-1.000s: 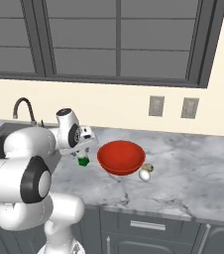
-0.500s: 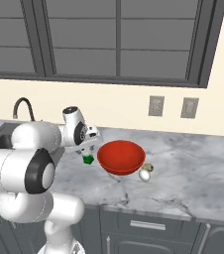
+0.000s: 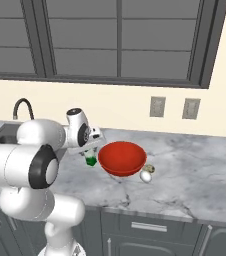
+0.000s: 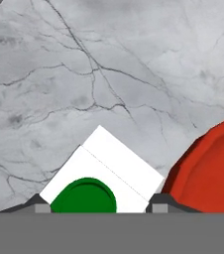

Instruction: Gather the eggs and milk located in the vicinity of the sink area and place them right next to the bowl.

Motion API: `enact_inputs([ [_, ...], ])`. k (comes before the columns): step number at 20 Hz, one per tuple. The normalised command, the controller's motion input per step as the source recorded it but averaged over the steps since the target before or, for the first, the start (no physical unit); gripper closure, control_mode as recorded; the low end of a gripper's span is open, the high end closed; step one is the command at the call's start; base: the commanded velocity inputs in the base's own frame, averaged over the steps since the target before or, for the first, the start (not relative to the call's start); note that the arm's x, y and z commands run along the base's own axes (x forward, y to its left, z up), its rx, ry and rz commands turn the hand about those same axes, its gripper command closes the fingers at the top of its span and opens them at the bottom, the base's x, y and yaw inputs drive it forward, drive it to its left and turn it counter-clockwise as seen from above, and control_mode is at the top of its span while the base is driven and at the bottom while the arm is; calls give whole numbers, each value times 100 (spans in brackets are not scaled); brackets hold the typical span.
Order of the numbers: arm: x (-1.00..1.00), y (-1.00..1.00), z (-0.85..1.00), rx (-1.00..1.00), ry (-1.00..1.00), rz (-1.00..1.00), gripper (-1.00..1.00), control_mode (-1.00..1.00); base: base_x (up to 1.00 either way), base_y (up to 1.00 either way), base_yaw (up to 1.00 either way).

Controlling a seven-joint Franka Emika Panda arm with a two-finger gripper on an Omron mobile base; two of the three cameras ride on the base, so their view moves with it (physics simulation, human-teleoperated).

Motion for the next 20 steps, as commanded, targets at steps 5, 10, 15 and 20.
enact_inputs([
  [5,0,0,-16,0,0,0,100,-100,0,0,0],
  [10,1,-1,-3,0,0,0,100,-100,0,0,0],
  [15,0,0,0,0,0,0,-100,-100,0,0,0],
  [20,-6,0,0,0,0,0,-100,-100,0,0,0],
])
